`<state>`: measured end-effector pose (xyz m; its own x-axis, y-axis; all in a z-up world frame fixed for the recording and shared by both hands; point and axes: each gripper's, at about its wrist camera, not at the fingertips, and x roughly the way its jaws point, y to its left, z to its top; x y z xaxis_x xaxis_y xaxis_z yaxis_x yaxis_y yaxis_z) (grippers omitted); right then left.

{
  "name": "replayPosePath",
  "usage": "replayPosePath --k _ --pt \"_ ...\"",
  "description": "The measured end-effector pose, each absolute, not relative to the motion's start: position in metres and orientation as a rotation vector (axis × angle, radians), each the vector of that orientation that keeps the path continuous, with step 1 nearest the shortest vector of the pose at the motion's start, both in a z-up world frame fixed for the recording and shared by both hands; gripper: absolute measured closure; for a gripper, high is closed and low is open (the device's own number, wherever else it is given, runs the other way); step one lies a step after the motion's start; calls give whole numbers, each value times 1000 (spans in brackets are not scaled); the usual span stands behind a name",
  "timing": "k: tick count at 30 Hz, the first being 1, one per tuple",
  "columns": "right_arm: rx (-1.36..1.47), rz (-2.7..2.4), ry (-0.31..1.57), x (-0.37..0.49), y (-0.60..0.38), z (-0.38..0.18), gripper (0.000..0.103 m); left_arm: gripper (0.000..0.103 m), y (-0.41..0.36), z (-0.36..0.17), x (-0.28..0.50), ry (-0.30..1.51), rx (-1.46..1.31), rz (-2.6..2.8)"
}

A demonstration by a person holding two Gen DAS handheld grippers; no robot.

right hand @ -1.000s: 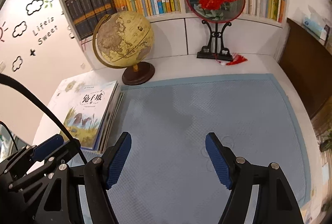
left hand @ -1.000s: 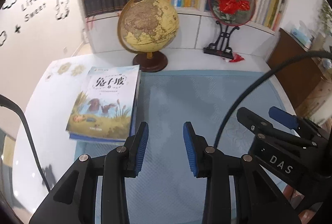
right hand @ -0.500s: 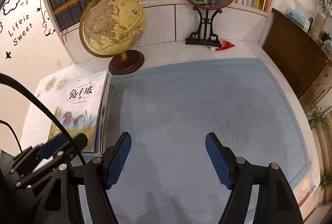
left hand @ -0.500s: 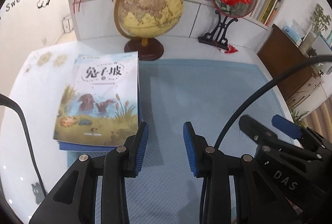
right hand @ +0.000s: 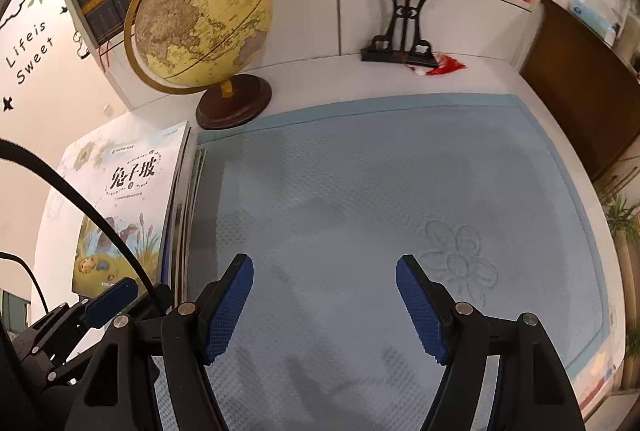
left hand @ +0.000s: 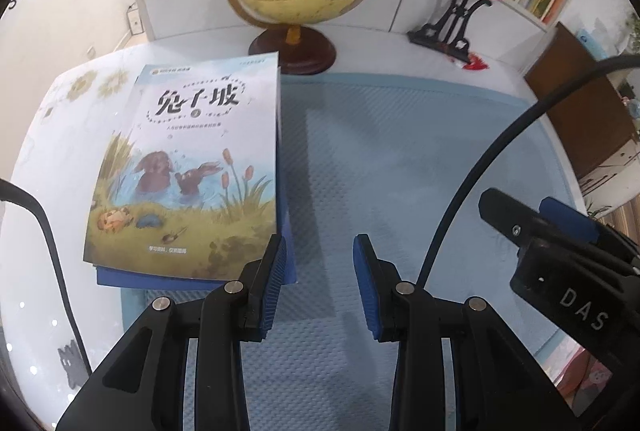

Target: Organize books

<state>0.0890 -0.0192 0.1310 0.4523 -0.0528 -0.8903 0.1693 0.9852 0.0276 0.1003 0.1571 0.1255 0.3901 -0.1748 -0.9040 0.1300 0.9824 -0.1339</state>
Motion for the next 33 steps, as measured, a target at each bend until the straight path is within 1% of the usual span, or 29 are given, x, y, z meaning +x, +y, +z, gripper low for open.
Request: replayPosePath --k 5,11,16,23,27,33 --pt "120 -115 1113 96 -18 123 31 71 159 121 102 1171 -45 -174" --pt "148 -98 1107 99 -22 126 31 71 160 131 103 1151 -23 -151" --pt "147 -85 1073 94 -21 139 31 71 159 146 101 1105 2 -141" --pt "133 -92 1002 81 -28 160 31 71 148 156 89 1089 22 -151" --pt "152 -98 952 73 -35 177 31 71 144 171 81 1029 45 -116" --pt "114 -101 934 61 -34 185 31 70 145 182 72 1003 29 -95"
